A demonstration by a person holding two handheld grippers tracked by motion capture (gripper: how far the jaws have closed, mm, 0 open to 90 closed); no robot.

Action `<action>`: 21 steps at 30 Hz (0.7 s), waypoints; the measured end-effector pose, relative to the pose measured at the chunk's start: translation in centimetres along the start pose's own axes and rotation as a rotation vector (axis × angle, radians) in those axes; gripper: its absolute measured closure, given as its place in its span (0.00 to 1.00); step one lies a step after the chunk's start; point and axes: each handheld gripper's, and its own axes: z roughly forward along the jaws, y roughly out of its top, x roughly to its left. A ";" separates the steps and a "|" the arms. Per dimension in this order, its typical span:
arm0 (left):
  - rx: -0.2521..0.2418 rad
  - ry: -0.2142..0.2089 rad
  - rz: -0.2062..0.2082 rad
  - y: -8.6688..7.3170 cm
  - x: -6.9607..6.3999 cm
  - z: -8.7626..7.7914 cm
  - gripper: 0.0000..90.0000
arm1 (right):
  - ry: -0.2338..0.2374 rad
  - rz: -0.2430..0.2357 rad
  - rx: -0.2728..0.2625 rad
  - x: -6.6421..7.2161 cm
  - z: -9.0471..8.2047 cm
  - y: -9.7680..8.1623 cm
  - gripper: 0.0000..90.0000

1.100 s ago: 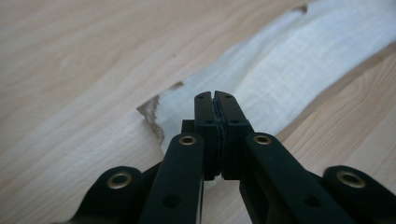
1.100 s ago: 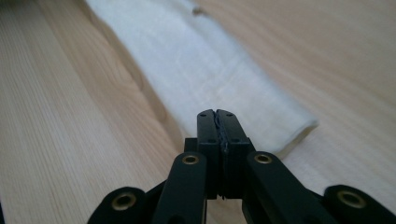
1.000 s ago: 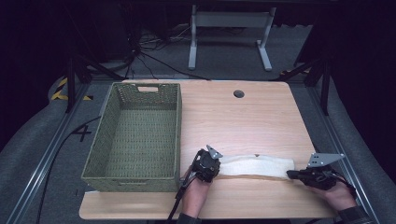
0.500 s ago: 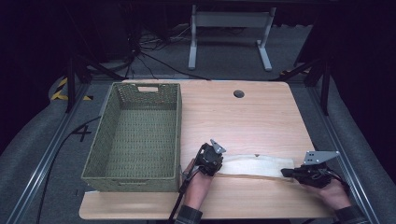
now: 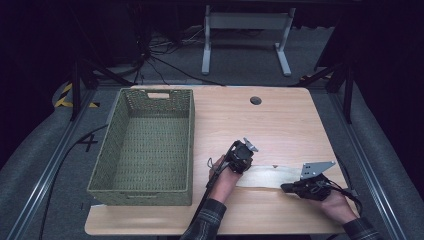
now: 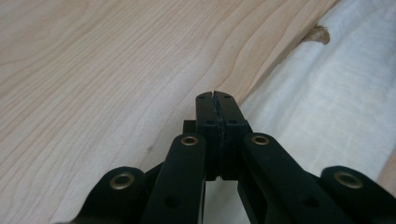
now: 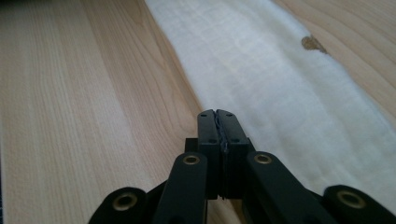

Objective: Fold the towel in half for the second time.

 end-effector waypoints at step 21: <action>0.043 -0.015 -0.013 -2.0 -1.7 -0.9 1.00 | -0.042 0.012 0.020 -2.2 0.9 0.9 1.00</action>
